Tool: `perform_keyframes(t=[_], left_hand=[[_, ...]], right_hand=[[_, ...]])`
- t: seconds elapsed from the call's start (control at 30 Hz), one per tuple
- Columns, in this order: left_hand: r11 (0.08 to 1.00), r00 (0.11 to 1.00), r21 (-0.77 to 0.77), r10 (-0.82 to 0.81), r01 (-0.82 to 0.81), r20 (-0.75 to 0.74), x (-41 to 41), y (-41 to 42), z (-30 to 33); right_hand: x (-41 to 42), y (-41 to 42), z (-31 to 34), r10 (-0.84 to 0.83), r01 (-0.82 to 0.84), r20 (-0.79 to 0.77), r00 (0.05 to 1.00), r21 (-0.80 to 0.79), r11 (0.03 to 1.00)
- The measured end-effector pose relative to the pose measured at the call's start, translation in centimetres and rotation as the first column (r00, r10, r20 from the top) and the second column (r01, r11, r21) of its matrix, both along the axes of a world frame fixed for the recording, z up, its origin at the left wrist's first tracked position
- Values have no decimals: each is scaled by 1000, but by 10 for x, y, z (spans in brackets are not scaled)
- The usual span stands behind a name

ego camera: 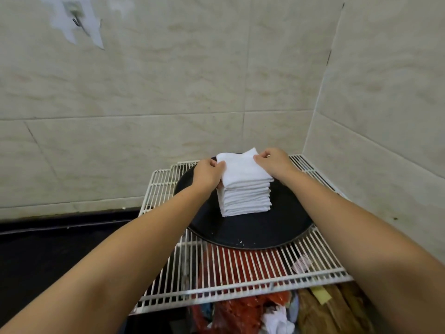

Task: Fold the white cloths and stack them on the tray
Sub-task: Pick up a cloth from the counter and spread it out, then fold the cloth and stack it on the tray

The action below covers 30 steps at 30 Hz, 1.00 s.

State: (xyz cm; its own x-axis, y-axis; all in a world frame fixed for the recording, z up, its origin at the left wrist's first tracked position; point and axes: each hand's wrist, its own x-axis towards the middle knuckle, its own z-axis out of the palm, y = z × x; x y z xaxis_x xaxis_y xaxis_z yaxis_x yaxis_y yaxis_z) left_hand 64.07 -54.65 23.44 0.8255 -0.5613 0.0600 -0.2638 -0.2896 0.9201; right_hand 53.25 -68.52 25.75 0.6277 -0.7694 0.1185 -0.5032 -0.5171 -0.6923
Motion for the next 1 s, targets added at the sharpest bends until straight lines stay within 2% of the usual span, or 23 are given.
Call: perform_keyframes(t=[0.1, 0.2, 0.3, 0.47, 0.6, 0.7, 0.87, 1.0], left_hand=[[1000, 1000, 11, -7, 7, -2, 0, 1, 2], [995, 999, 97, -23, 19, 42, 2, 8, 10], [994, 997, 109, -3, -5, 73, 11, 25, 23], [997, 996, 72, 35, -41, 87, 37, 86, 35], [989, 984, 86, 108, -121, 142, 56, 185, 33], [952, 948, 182, 196, -245, 251, 68, 288, 22], [772, 854, 433, 263, -465, 448, 76, 472, -13], [648, 839, 567, 224, -509, 496, 66, 605, -45]], right_hand=[[-5, 3, 2, -5, 5, -19, 1000, -4, 1000], [-8, 9, 15, -59, 58, -3, 998, -91, 994], [-1, 22, 36, -89, 102, 73, 993, -208, 973], [38, 95, 62, 108, -64, 96, 990, -378, 924], [86, 191, 48, 316, -295, -21, 948, -423, 857], [120, 280, 22, 461, -450, -94, 882, -456, 768], [160, 437, -41, 645, -649, -181, 742, -434, 625], [167, 555, -90, 667, -707, -310, 677, -526, 473]])
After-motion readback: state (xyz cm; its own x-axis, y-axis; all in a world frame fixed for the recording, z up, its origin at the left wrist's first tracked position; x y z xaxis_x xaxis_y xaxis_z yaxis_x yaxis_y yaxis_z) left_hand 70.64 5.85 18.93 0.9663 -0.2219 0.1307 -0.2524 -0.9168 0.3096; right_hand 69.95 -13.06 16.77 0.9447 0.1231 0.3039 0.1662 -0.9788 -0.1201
